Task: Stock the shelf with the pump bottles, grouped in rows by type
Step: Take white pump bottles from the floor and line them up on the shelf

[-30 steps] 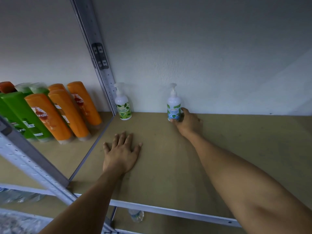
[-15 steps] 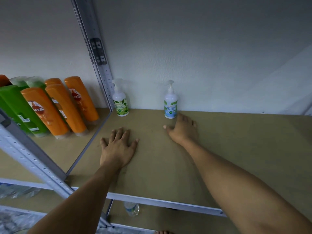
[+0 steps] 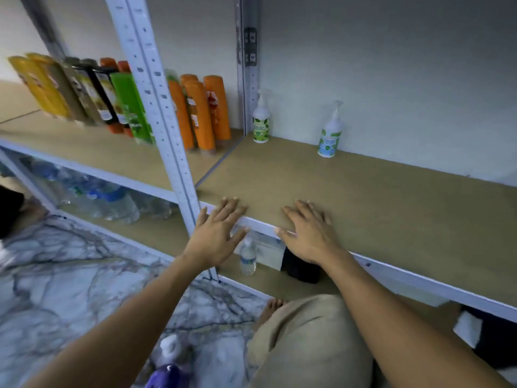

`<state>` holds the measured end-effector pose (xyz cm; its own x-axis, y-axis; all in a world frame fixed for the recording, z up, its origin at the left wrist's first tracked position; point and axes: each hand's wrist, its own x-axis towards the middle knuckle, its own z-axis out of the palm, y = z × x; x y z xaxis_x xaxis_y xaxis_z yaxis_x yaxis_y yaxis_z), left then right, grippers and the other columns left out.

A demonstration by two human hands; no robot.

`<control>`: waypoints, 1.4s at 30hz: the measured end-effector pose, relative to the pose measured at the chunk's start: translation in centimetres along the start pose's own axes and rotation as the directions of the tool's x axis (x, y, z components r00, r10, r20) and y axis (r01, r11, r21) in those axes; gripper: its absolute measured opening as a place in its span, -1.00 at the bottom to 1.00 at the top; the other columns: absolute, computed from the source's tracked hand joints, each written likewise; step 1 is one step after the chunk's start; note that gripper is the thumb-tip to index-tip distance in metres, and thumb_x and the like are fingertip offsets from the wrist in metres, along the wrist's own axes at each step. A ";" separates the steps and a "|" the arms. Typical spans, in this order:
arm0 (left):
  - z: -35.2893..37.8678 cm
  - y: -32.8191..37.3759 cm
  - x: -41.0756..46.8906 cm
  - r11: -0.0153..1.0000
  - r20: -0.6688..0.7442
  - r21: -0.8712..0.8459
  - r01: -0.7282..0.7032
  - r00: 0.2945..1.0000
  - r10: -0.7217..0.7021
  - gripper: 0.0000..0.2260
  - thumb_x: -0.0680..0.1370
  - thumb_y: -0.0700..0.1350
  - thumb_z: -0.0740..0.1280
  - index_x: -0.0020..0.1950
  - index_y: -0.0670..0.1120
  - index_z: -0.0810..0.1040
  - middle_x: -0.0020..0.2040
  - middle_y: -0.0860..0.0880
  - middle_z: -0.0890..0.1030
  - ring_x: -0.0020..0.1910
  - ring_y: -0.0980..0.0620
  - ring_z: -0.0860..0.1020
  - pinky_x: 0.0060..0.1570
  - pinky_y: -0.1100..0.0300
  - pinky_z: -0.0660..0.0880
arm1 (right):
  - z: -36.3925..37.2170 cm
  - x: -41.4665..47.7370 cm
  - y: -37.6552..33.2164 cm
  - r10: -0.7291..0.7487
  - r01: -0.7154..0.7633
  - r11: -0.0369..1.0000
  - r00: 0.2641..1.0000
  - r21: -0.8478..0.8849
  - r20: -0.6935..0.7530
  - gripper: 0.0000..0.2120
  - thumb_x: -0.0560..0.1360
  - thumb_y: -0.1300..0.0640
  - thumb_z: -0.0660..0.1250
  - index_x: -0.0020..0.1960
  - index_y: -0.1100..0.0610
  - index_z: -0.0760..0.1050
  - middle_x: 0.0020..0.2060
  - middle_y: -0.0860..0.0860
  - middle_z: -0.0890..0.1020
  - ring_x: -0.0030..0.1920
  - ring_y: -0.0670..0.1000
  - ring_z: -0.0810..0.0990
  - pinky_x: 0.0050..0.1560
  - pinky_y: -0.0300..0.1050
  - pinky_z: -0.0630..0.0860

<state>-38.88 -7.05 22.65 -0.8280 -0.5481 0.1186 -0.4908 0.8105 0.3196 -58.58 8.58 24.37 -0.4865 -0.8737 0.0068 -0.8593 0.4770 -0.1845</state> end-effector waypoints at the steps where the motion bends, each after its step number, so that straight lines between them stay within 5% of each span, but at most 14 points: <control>1: 0.0 -0.9 -3.0 0.999 0.010 -0.039 0.022 1.000 -0.021 -0.40 0.61 0.39 -0.06 0.61 0.19 0.14 0.64 0.18 0.00 0.62 0.12 -0.08 0.55 -0.17 -0.09 | 0.4 -1.2 -1.5 -0.052 0.052 0.999 0.999 -0.007 0.013 -0.34 0.57 -0.32 0.14 0.59 -0.10 0.13 0.62 0.01 0.07 0.60 0.10 0.00 0.54 0.20 0.00; 6: 1.6 -5.5 -16.3 0.967 0.107 -0.130 0.220 0.972 -0.207 -0.18 0.45 0.55 -0.04 0.56 0.12 0.30 0.64 0.10 0.11 0.57 0.01 0.19 0.50 -0.10 0.21 | 3.4 -6.3 -8.9 -0.251 0.249 0.968 0.964 0.033 0.090 -0.33 0.57 -0.27 0.20 0.60 -0.09 0.11 0.63 0.00 0.00 0.61 0.10 -0.09 0.56 0.23 -0.06; 12: 4.0 -10.2 -31.1 0.853 0.188 -0.221 0.473 0.879 -0.438 -0.62 0.56 -0.01 0.43 0.37 0.00 0.56 0.45 0.00 0.48 0.36 -0.06 0.51 0.29 0.21 0.37 | 8.4 -11.2 -18.6 -0.474 0.433 0.880 0.802 0.194 0.363 -0.32 0.54 -0.18 0.33 0.58 -0.09 0.18 0.56 -0.01 0.23 0.54 0.08 0.21 0.50 0.09 0.22; 16: 5.6 -12.0 -39.2 0.752 0.180 -0.242 0.613 0.790 -0.586 -0.68 0.51 -0.06 0.50 0.26 -0.04 0.64 0.23 -0.04 0.64 0.13 -0.07 0.61 0.04 0.28 0.38 | 12.3 -14.0 -24.3 -0.513 0.432 0.859 0.707 0.276 0.488 -0.30 0.50 -0.17 0.40 0.56 -0.14 0.22 0.49 -0.02 0.36 0.44 0.09 0.38 0.33 0.09 0.42; 21: 9.6 -13.2 -47.5 0.575 0.251 -0.259 0.776 0.629 -0.735 -0.65 0.51 -0.07 0.48 0.29 -0.03 0.62 0.15 -0.05 0.67 -0.01 -0.01 0.62 0.01 0.18 0.48 | 18.7 -17.6 -28.7 -0.499 0.436 0.853 0.520 0.287 0.693 -0.34 0.52 -0.09 0.41 0.54 -0.08 0.25 0.29 0.06 0.51 0.30 0.15 0.49 0.19 0.00 0.47; 25: 12.6 -12.6 -51.3 0.529 0.284 -0.268 0.805 0.591 -0.755 -0.68 0.51 -0.02 0.48 0.24 -0.05 0.63 0.09 -0.02 0.68 0.00 -0.02 0.63 0.00 0.15 0.50 | 22.6 -18.1 -29.8 -0.453 0.443 0.861 0.445 0.249 0.773 -0.37 0.50 -0.06 0.41 0.51 -0.07 0.28 0.11 0.02 0.52 0.13 0.10 0.54 0.14 0.06 0.52; 30: 14.2 -12.0 -51.8 0.565 0.237 -0.197 0.801 0.598 -0.766 -0.69 0.51 0.12 0.44 0.16 -0.03 0.60 0.01 0.02 0.66 0.01 -0.05 0.61 -0.09 0.07 0.51 | 25.9 -17.4 -32.4 -0.442 0.493 0.848 0.457 0.193 0.772 -0.62 0.49 -0.07 0.33 0.28 -0.04 0.41 0.03 0.00 0.55 0.04 0.13 0.52 -0.03 0.01 0.45; 33: 14.9 -11.7 -51.3 0.594 0.262 -0.061 0.802 0.587 -0.766 -0.64 0.51 0.19 0.39 0.16 -0.01 0.55 0.02 0.00 0.64 0.04 -0.09 0.61 -0.16 0.05 0.52 | 28.4 -17.6 -34.4 -0.414 0.499 0.858 0.525 0.126 0.743 -0.73 0.50 -0.12 0.27 0.14 -0.06 0.45 0.09 0.06 0.58 0.02 0.14 0.51 -0.08 0.03 0.40; 38: 16.4 -10.7 -51.0 0.567 0.291 -0.003 0.824 0.543 -0.788 -0.67 0.56 0.14 0.37 0.26 0.02 0.51 0.03 -0.07 0.58 0.07 -0.14 0.56 -0.20 0.07 0.49 | 32.3 -19.2 -36.3 -0.295 0.441 0.897 0.650 -0.032 0.700 -0.74 0.53 -0.07 0.33 0.15 0.03 0.56 0.14 0.09 0.58 0.18 0.18 0.55 0.21 0.14 0.37; 42: 17.4 -10.8 -51.6 0.513 0.268 -0.138 0.847 0.530 -0.804 -0.73 0.57 0.08 0.37 0.22 0.03 0.51 -0.07 -0.04 0.57 -0.03 -0.14 0.57 -0.26 0.02 0.53 | 33.3 -19.1 -36.5 -0.185 0.300 0.953 0.700 -0.048 0.690 -0.80 0.49 0.05 0.35 0.10 0.03 0.54 0.12 0.07 0.59 0.20 0.19 0.54 0.26 0.18 0.37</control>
<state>4.44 16.08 -3.33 -0.1169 -0.8874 -0.4459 -0.9156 -0.0776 0.3945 -12.69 4.66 -1.71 -0.0719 -0.7656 -0.6392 -0.9722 0.1970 -0.1266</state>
